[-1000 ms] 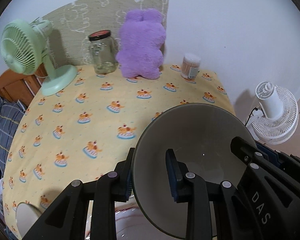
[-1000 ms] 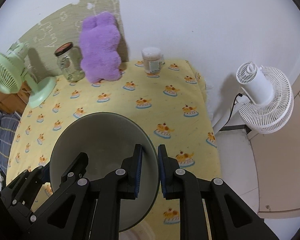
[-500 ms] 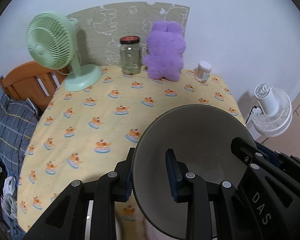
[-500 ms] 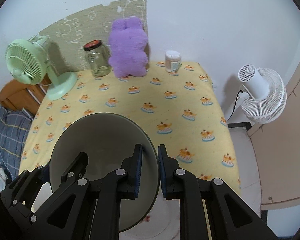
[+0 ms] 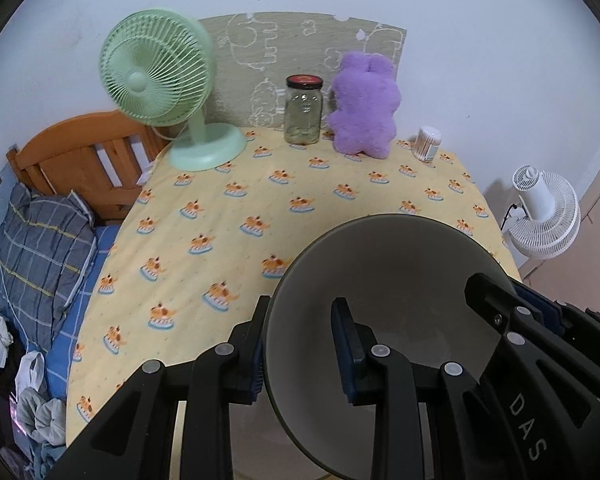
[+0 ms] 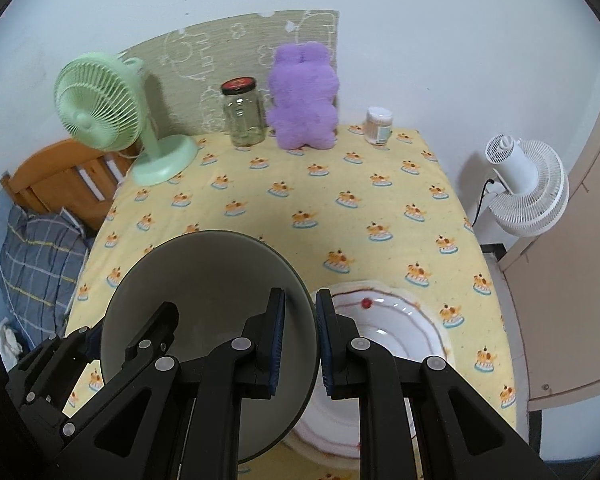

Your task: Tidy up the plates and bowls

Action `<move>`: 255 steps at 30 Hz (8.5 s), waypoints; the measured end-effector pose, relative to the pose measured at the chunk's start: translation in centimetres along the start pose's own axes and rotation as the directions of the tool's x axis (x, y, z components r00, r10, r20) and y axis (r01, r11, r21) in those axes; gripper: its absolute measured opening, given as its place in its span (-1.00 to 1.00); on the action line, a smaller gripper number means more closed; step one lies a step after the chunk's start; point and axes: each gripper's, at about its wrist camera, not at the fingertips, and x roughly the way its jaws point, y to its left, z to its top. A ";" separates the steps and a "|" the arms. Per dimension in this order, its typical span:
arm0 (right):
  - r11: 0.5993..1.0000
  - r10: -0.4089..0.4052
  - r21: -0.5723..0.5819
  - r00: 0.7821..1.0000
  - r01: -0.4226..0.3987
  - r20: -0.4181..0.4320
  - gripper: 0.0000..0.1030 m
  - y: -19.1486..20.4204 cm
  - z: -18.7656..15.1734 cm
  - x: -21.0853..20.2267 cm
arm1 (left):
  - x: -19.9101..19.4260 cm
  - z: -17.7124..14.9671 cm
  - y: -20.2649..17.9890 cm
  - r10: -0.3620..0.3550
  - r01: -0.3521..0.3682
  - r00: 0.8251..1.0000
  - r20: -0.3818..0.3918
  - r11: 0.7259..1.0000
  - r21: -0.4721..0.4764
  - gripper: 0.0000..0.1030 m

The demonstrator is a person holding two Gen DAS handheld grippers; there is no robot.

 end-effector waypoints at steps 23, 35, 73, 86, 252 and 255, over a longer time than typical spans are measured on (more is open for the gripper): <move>1.000 0.023 -0.002 0.992 -0.024 -0.127 -0.62 5.1 -5.3 2.6 | 1.5 -5.3 5.2 0.041 -0.037 0.995 -0.095 0.998 0.043 -0.49; 1.000 0.021 0.010 0.989 -0.020 -0.146 -0.62 5.8 -6.2 4.3 | 3.0 -5.8 5.8 0.042 -0.035 0.992 -0.118 0.998 0.061 -0.48; 0.975 0.223 0.037 0.946 -0.221 -0.237 0.09 0.7 -5.1 5.8 | 2.9 -5.4 4.4 0.050 -0.046 0.991 -0.125 0.998 0.034 0.38; 0.958 0.284 0.065 0.911 -0.278 -0.297 0.11 0.5 -5.1 8.6 | 4.9 -5.7 5.2 0.036 -0.035 0.984 -0.172 0.999 0.010 0.38; 0.996 -0.059 0.086 0.970 0.040 0.234 0.37 -4.4 -8.3 -6.3 | -8.0 -9.6 2.0 0.030 -0.059 0.937 0.349 0.996 0.073 0.82; 0.994 -0.036 0.108 0.969 0.010 0.244 0.39 -2.9 -10.5 -6.6 | -8.5 -11.3 3.9 0.017 -0.052 0.932 0.363 0.995 0.086 0.90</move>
